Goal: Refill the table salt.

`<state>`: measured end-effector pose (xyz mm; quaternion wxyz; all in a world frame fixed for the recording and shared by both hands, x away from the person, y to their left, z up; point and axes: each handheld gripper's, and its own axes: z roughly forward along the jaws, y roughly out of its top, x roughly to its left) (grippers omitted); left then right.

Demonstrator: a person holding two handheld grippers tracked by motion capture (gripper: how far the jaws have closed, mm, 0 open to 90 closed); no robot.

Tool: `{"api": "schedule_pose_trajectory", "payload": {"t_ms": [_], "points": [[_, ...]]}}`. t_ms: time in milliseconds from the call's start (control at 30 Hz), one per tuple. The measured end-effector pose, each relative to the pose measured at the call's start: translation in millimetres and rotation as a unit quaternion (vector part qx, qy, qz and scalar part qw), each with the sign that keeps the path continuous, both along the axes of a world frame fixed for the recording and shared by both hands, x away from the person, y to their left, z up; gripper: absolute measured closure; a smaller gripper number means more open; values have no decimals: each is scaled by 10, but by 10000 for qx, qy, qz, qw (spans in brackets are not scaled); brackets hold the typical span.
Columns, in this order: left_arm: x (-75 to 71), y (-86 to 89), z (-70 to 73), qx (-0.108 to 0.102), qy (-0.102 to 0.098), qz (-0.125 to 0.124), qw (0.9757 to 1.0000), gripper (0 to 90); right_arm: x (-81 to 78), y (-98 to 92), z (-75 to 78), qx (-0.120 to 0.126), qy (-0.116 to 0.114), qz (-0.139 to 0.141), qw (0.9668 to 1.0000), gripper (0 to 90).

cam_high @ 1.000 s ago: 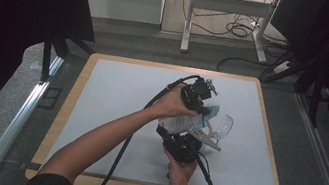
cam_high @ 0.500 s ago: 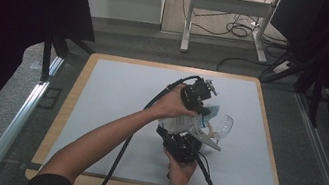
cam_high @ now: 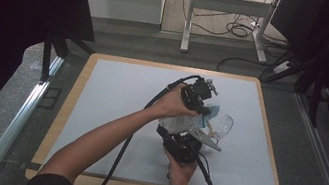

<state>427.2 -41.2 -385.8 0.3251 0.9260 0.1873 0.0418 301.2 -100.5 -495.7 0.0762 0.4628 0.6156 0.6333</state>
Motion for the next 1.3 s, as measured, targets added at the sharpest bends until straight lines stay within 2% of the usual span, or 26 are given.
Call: {"api": "schedule_pose_trajectory", "payload": {"t_ms": [667, 1300], "points": [[-6, -10, 7, 25, -31, -17, 10000, 897, -23, 19, -10, 74, -29, -102, 9999, 656], [2, -8, 9, 43, -45, -15, 10000, 897, -12, 21, -4, -3, -91, -94, 9999, 657]]}}
